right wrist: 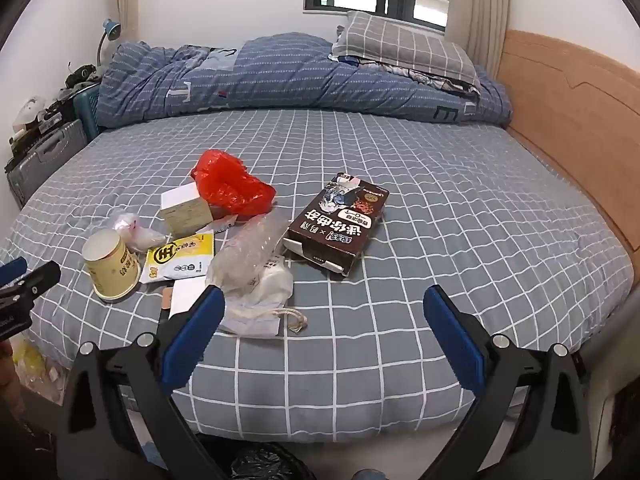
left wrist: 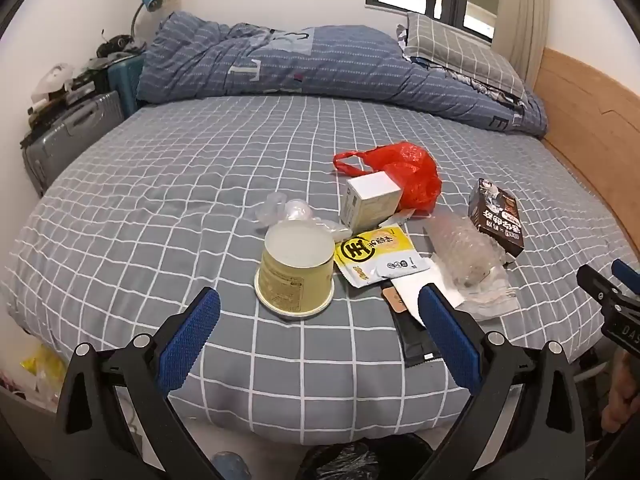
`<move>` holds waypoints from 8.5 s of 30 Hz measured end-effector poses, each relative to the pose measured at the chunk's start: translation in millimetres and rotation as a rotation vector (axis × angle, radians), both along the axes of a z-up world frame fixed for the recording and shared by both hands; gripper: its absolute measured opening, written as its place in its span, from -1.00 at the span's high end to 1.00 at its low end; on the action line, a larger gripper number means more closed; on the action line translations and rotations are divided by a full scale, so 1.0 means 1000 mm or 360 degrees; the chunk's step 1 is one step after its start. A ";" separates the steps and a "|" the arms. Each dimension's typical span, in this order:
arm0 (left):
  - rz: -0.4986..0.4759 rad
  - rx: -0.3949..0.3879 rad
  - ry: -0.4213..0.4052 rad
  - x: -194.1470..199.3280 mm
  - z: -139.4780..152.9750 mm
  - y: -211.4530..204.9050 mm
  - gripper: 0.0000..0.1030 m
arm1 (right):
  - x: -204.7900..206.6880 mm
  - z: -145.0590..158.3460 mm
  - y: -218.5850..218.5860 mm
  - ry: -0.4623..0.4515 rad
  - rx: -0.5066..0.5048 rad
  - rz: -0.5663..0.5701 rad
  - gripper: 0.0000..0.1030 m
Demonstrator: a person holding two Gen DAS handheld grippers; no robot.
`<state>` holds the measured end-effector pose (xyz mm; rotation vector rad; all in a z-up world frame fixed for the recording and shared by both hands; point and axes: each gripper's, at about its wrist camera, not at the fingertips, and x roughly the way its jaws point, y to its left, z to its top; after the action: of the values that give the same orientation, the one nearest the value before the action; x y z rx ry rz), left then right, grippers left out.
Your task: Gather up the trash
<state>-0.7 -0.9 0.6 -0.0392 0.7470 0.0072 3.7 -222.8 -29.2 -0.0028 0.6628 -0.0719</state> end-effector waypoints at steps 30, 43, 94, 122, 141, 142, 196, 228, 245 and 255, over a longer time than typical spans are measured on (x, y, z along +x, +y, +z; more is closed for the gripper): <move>0.0037 0.0031 0.0035 0.001 -0.009 -0.003 -0.89 | -0.001 0.001 0.005 0.0008 -0.0003 -0.0003 -0.86; 0.0026 0.0053 0.0039 0.001 -0.010 -0.006 -0.89 | -0.001 0.000 0.005 0.0012 0.0007 -0.0008 -0.86; 0.0021 0.0082 0.0076 0.009 -0.024 -0.002 -0.89 | 0.006 -0.007 0.007 0.0032 -0.0025 -0.0015 -0.86; 0.0032 0.0057 0.0282 0.102 -0.083 0.026 -0.74 | 0.126 -0.070 0.066 0.0292 -0.0006 0.0090 -0.45; -0.0018 -0.0036 0.0269 0.110 -0.075 0.022 -0.46 | 0.132 -0.068 0.062 0.0307 0.0109 0.0183 0.49; -0.0021 -0.0037 0.0264 0.109 -0.073 0.022 -0.46 | 0.130 -0.064 0.061 0.0290 0.0120 0.0176 0.49; 0.0028 -0.0112 0.0222 -0.049 -0.033 0.005 -0.46 | -0.052 -0.015 0.074 0.0067 0.0031 0.0217 0.50; -0.0009 -0.0098 0.0412 -0.176 -0.069 0.001 -0.46 | -0.193 -0.047 0.087 0.0200 0.0013 0.0342 0.51; 0.0028 -0.0069 0.0552 -0.206 -0.099 0.019 -0.46 | -0.211 -0.080 0.091 0.0391 0.0078 0.0332 0.51; 0.0001 -0.0055 0.0663 -0.179 -0.155 0.017 -0.46 | -0.179 -0.150 0.103 0.0631 0.0089 0.0351 0.50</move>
<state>-180.0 15.8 -154.8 -0.0722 1.1635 0.0030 -174.9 -119.8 -179.6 -0.0370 1.0562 0.1644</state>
